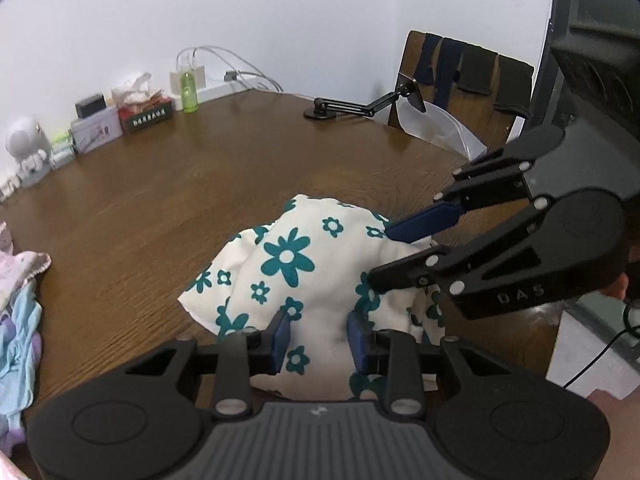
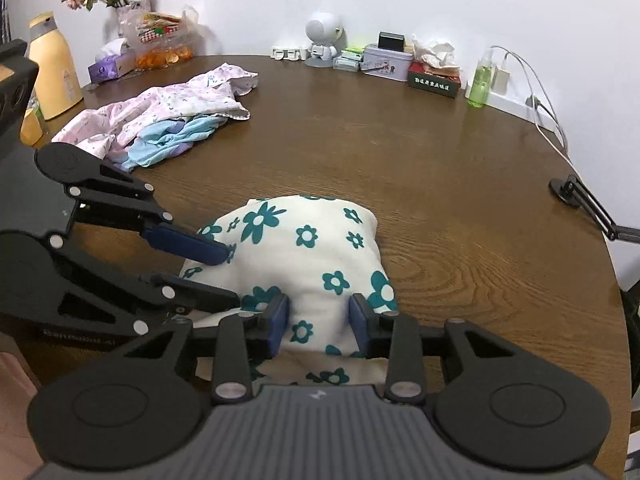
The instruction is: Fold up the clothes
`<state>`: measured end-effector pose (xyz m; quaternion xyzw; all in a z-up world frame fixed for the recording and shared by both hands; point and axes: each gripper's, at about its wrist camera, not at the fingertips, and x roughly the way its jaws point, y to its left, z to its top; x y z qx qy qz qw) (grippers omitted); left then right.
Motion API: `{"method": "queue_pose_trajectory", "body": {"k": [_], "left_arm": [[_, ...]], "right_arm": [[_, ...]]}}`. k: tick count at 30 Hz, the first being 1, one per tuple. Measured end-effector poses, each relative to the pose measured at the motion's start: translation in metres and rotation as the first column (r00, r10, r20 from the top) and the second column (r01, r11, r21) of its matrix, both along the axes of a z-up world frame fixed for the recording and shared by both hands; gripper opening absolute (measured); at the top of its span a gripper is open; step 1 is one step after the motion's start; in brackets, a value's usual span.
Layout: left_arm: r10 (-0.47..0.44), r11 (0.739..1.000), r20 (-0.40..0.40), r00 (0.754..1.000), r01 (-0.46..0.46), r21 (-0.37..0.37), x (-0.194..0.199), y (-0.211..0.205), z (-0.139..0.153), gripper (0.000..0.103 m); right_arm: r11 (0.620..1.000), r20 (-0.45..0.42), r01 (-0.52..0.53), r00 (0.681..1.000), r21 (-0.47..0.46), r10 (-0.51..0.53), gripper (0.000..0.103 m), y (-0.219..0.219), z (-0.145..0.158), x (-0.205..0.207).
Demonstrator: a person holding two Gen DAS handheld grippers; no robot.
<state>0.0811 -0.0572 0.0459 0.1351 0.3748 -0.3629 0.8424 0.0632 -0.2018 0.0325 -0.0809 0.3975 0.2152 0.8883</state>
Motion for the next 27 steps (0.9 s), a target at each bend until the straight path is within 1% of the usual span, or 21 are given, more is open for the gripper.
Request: {"method": "queue_pose_trajectory", "body": {"k": [2,4,5,6,7,8,9,10,11,12,14,16,17,18,20,22,23,26,27], "left_arm": [[-0.016,0.999,-0.002,1.000,0.016,-0.028,0.003,0.006,0.014,0.031],[-0.011,0.998,0.036,0.999,0.013,-0.067,0.006,0.013,0.032,0.040],[0.001,0.997,0.056,0.998,0.003,-0.077,0.009,0.016,0.039,0.052],[0.014,0.997,0.070,0.997,-0.008,-0.082,0.014,0.018,0.046,0.068],[0.027,0.996,0.085,0.996,-0.020,-0.086,0.018,0.021,0.052,0.076],[0.027,0.996,0.082,0.996,-0.020,-0.085,0.025,0.021,0.055,0.088],[0.019,0.997,0.070,0.997,-0.013,-0.079,0.035,0.020,0.055,0.090],[0.011,0.997,0.057,0.998,-0.007,-0.073,0.044,0.019,0.056,0.090],[-0.002,0.998,0.030,1.000,0.004,-0.060,0.054,0.016,0.054,0.090],[-0.013,0.999,-0.016,1.000,0.012,-0.045,0.067,0.013,0.049,0.090],[-0.028,0.999,-0.119,0.993,0.023,-0.038,0.092,0.007,0.035,0.090],[-0.040,0.999,-0.214,0.976,0.033,-0.033,0.113,0.003,0.021,0.090],[-0.051,0.998,-0.237,0.970,0.043,-0.040,0.121,0.002,0.017,0.090],[-0.066,0.997,-0.251,0.966,0.055,-0.053,0.127,0.001,0.014,0.090],[-0.099,0.992,-0.272,0.957,0.074,-0.101,0.136,0.003,0.011,0.090],[-0.126,0.986,-0.292,0.948,0.087,-0.142,0.143,0.007,0.010,0.090],[-0.145,0.983,-0.297,0.944,0.102,-0.155,0.146,0.008,0.010,0.090],[-0.215,0.972,-0.289,0.933,0.176,-0.157,0.145,0.007,0.006,0.091],[-0.235,0.968,-0.282,0.930,0.198,-0.154,0.145,0.008,0.002,0.091]], "right_arm": [[0.999,-0.003,0.021,1.000,0.035,-0.021,0.038,-0.006,0.006,-0.004],[0.993,-0.007,0.052,0.999,0.102,-0.051,0.039,-0.017,0.018,-0.011],[0.988,-0.007,0.075,0.997,0.136,-0.074,0.039,-0.024,0.024,-0.016],[0.981,-0.009,0.099,0.995,0.167,-0.099,0.039,-0.031,0.029,-0.021],[0.972,-0.011,0.124,0.992,0.198,-0.124,0.043,-0.038,0.034,-0.026],[0.962,-0.014,0.148,0.989,0.229,-0.149,0.050,-0.045,0.039,-0.030],[0.949,-0.049,0.184,0.983,0.257,-0.177,0.055,-0.051,0.036,-0.031],[0.933,-0.094,0.224,0.974,0.282,-0.205,0.065,-0.056,0.032,-0.031],[0.915,-0.139,0.264,0.963,0.304,-0.231,0.071,-0.062,0.027,-0.030],[0.895,-0.185,0.305,0.949,0.325,-0.256,0.072,-0.067,0.022,-0.030],[0.850,-0.277,0.386,0.913,0.359,-0.298,0.082,-0.078,0.013,-0.029],[0.811,-0.350,0.450,0.878,0.374,-0.326,0.084,-0.084,-0.001,-0.027],[0.796,-0.374,0.474,0.864,0.377,-0.337,0.084,-0.085,-0.006,-0.027],[0.784,-0.389,0.488,0.855,0.383,-0.343,0.085,-0.085,-0.009,-0.027],[0.761,-0.410,0.511,0.842,0.400,-0.350,0.092,-0.083,-0.013,-0.027],[0.738,-0.422,0.529,0.833,0.419,-0.357,0.093,-0.081,-0.016,-0.027],[0.726,-0.427,0.538,0.829,0.428,-0.362,0.095,-0.080,-0.017,-0.028],[0.706,-0.436,0.564,0.813,0.428,-0.386,0.103,-0.076,-0.020,-0.028],[0.703,-0.440,0.574,0.806,0.419,-0.396,0.103,-0.075,-0.022,-0.027]]}}
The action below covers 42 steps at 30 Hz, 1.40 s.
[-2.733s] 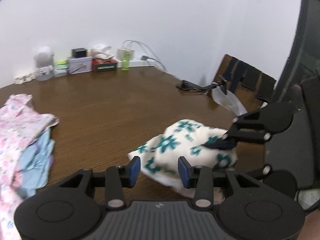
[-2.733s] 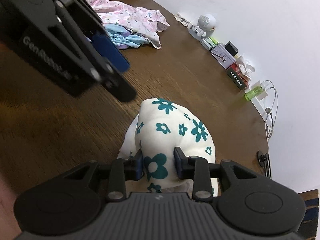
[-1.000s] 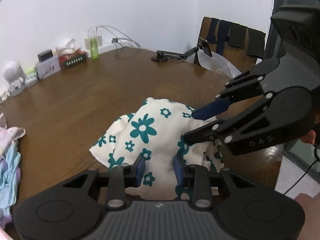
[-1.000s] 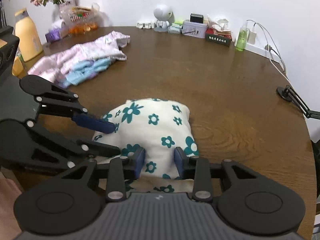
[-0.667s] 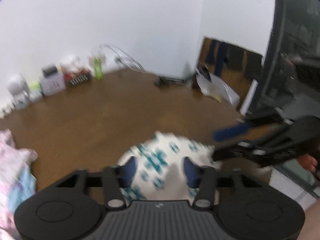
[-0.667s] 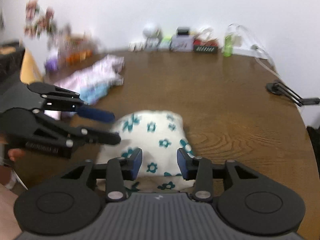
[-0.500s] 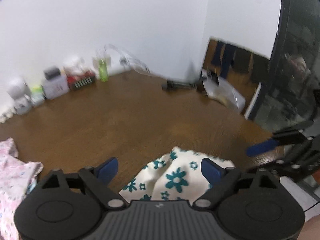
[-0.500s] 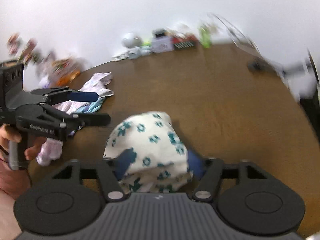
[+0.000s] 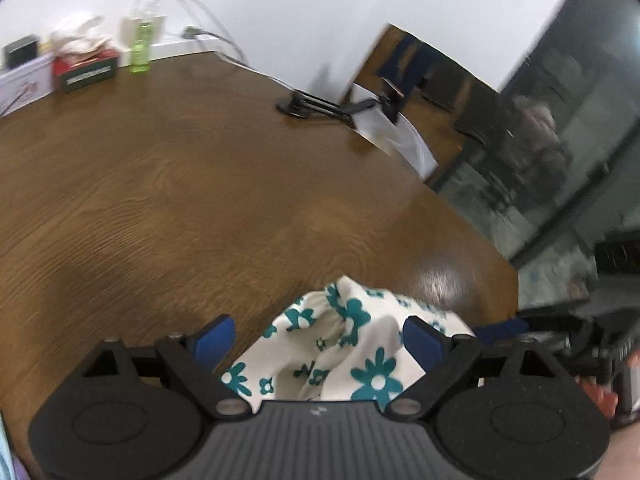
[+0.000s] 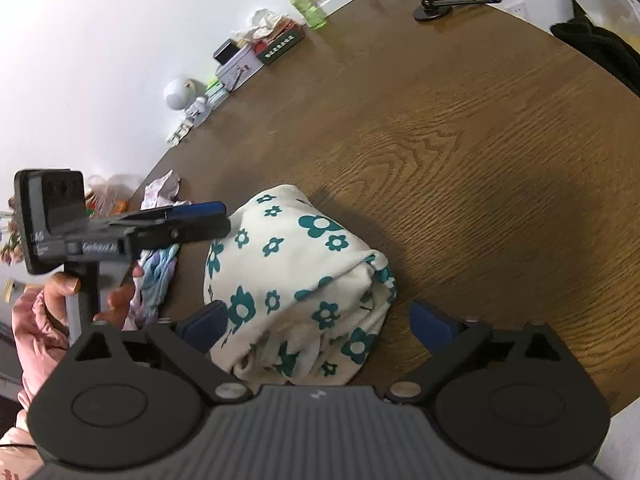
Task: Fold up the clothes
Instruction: 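Grasp the folded shirt bundle with both grippers and lift it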
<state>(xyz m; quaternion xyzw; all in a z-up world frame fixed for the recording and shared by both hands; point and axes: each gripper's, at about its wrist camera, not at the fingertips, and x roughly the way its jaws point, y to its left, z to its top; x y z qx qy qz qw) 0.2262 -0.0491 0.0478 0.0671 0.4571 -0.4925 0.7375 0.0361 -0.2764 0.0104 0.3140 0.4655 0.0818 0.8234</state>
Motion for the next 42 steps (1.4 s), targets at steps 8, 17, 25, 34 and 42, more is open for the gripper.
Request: {"method": "queue_pose_trajectory", "body": {"k": [8,17,25,34,42], "left_arm": [[-0.031,0.998,-0.069,0.997,0.027,-0.049,0.012,0.008,-0.025,0.096],[-0.023,0.998,-0.128,0.992,0.016,-0.060,0.019,0.012,-0.040,0.100],[0.041,0.997,-0.194,0.980,-0.052,-0.051,0.009,0.015,-0.040,0.077],[0.089,0.979,-0.236,0.968,-0.128,-0.157,-0.026,0.024,-0.035,0.041],[0.187,0.956,-0.235,0.954,-0.232,-0.182,-0.050,0.034,-0.024,0.039]], "right_arm": [[0.999,-0.071,-0.023,0.997,-0.028,0.021,0.102,0.023,-0.019,0.017],[0.999,-0.039,-0.001,0.999,-0.036,0.000,0.096,0.034,-0.021,0.018],[1.000,-0.021,0.003,1.000,-0.005,-0.003,0.070,0.036,-0.025,0.017],[1.000,0.048,-0.022,0.999,0.016,0.021,0.048,0.026,-0.026,0.007],[0.996,0.111,-0.088,0.990,0.015,0.085,0.038,0.022,-0.019,0.009]]}}
